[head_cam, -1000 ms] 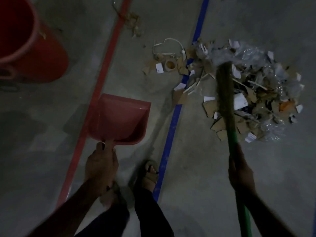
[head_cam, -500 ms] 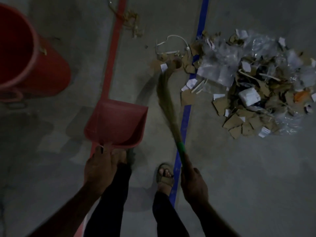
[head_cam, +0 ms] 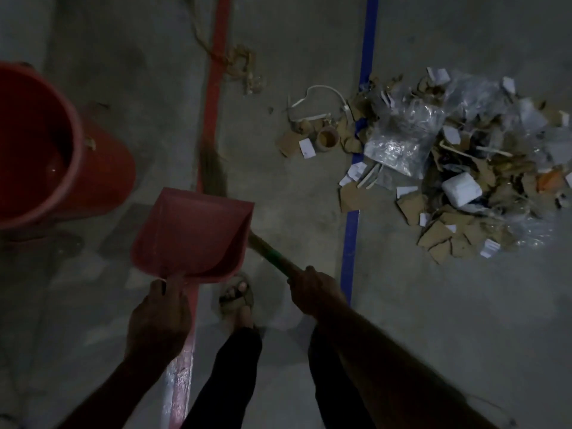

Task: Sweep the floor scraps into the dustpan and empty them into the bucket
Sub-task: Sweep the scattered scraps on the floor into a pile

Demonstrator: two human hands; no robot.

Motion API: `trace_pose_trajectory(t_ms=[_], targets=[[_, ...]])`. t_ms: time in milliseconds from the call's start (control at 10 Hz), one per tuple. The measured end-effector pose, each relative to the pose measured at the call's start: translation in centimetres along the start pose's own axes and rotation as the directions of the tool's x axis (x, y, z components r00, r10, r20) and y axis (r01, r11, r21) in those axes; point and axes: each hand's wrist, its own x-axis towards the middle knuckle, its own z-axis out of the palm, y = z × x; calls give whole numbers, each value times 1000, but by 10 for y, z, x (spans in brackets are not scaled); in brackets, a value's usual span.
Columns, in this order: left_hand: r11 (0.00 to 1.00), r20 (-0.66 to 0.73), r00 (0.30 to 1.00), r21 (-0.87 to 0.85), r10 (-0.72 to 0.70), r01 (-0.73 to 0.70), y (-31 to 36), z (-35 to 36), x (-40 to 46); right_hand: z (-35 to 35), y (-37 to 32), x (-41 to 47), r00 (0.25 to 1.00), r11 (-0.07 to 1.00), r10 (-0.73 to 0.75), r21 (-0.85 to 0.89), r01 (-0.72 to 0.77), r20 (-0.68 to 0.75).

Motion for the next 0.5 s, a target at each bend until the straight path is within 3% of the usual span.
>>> trace_pose_trajectory(t_ms=[100,200,300,400,500], targets=[[994,37,999,105,16,-19,5,16,14,-11,12,13,990,988,115,90,-122,84],[967,126,985,212,114,-139,21,26,26,-16,33,14,993,981,121,153,-120,2],[999,-6,1000,46,-16,16,58,29,41,-16,69,30,989,942,126,324,-93,-82],[993,-103,988,37,119,-116,104,32,53,-32,114,52,980,928,137,364,-77,-142],[985,-71,983,52,170,-167,134,44,63,-52,156,73,966,856,217,503,-121,-137]])
